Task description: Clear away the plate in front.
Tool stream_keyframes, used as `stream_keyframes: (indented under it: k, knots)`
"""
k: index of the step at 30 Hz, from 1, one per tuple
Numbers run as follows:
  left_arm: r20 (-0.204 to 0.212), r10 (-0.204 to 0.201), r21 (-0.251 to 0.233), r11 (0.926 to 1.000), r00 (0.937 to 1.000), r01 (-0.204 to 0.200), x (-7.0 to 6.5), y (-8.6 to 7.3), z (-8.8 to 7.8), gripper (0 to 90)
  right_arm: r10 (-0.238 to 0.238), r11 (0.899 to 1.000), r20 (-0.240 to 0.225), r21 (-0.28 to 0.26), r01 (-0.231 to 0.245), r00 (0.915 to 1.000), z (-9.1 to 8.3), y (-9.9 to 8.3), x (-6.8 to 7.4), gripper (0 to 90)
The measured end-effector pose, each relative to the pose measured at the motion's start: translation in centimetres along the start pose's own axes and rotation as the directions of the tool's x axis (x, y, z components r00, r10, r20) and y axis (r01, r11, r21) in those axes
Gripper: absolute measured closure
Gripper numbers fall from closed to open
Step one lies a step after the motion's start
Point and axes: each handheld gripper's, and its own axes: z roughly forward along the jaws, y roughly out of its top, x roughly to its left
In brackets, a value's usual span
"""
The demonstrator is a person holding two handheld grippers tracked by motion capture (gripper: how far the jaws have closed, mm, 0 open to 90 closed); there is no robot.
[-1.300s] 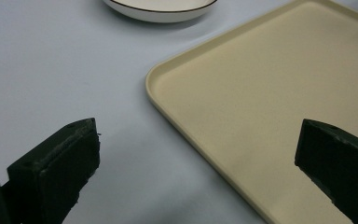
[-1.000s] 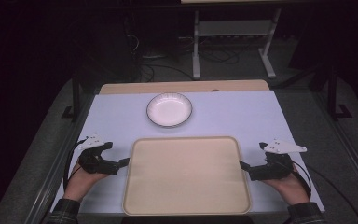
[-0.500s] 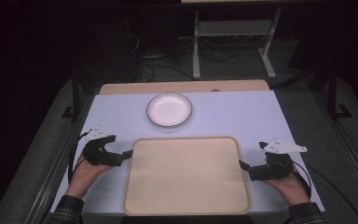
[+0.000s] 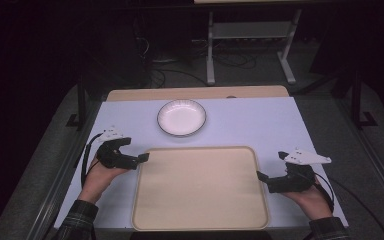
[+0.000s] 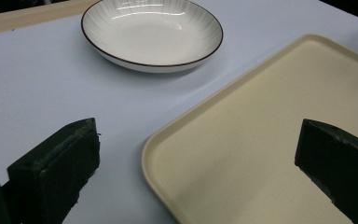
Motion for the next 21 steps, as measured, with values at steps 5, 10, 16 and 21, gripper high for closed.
stream_keyframes:
  k: [5, 10, 16, 21]
  knots:
    - [0.006, 0.005, -0.005, 1.0000, 1.0000, -0.005, -0.1, 0.5, 0.4, 0.0, 0.001, 1.000, -0.001, -0.009, -0.001, 1.0000, -0.1, 0.0, 0.0, 0.0]
    - [0.006, 0.001, -0.016, 0.9999, 1.0000, -0.001, 0.1, 1.0, 0.8, 0.0, 0.005, 1.000, -0.003, -0.013, -0.005, 1.0000, -0.1, 0.0, -0.1, 0.0]
    - [0.001, 0.001, -0.020, 0.9998, 1.0000, -0.001, 0.3, 1.5, 1.2, 0.0, 0.006, 1.000, 0.001, -0.019, -0.005, 1.0000, -0.2, 0.0, -0.1, 0.0]
    - [-0.001, 0.001, -0.021, 0.9998, 1.0000, -0.001, 0.4, 1.9, 1.6, 0.0, 0.014, 1.000, 0.002, -0.023, -0.014, 0.9999, -0.3, -0.1, -0.3, 0.0]
